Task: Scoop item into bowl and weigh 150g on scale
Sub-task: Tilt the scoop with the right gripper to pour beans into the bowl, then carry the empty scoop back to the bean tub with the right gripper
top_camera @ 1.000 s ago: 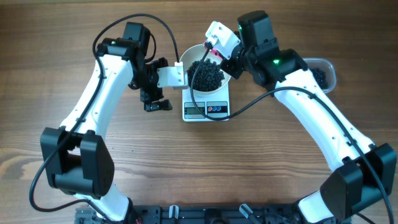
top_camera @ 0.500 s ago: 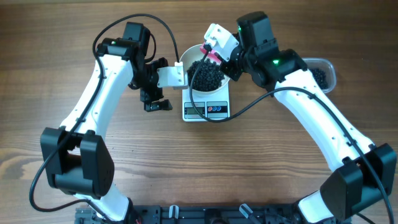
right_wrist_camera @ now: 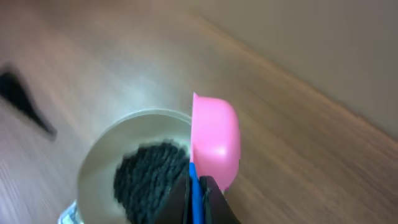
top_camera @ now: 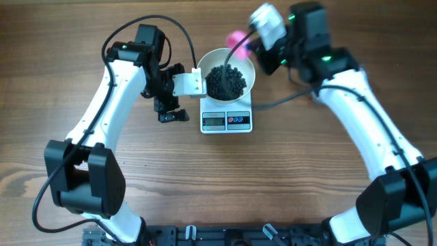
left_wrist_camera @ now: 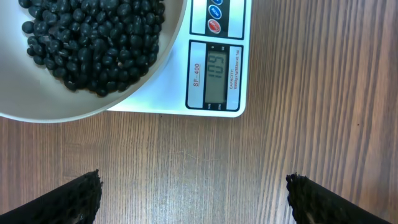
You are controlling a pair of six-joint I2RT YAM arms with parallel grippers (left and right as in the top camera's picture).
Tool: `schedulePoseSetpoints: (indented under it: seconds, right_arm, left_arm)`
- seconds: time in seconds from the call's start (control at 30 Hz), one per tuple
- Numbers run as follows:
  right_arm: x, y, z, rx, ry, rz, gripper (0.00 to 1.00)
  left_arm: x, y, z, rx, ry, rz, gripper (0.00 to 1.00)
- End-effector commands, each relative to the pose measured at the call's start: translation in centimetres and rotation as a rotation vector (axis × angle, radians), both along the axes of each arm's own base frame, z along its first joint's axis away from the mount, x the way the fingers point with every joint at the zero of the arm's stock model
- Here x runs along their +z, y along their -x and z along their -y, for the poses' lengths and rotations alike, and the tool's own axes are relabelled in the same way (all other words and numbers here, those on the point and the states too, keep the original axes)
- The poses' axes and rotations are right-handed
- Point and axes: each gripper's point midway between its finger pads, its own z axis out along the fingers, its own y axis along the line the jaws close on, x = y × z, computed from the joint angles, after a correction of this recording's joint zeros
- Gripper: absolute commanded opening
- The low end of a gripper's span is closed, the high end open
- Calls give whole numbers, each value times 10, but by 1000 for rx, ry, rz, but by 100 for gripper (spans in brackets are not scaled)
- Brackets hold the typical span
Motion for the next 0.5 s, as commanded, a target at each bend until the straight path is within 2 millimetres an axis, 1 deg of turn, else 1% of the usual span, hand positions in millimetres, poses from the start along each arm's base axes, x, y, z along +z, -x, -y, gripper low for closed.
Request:
schedulePoseSetpoints:
  seconds: [0.0,0.03,0.07,0.1,0.17,0.23,0.3,0.4,0.47]
  right_arm:
    - [31,-18,44,-173,-184,-30,4]
    - [30,-25,63,-232,-182,-28,4]
    - [29,-28,76,-267,-174,-25,4]
    - [27,-33,97,-321,-162,-24,4]
    - [24,-35,116,-368,-153,-31,4]
    - [21,-37,126,-389,-151,-36,4]
    - [14,-40,130,-402,-146,-49,4]
    - [2,-43,131,-405,-138,-74,4]
    - [-1,-46,135,-422,-125,-68,4]
  left_arm:
    - [-1,2,2,-15,24,-9,100]
    - [-1,2,2,-15,24,-8,100]
    - [-1,2,2,-15,24,-8,100]
    - [-1,2,2,-15,24,-8,100]
    - [-1,2,2,-15,24,-8,100]
    - [-1,2,2,-15,24,-8,100]
    - [-1,2,2,-15,24,-8,100]
    - [-1,2,2,-15,24,-8,100]
    - [-1,2,2,-15,24,-8,100]
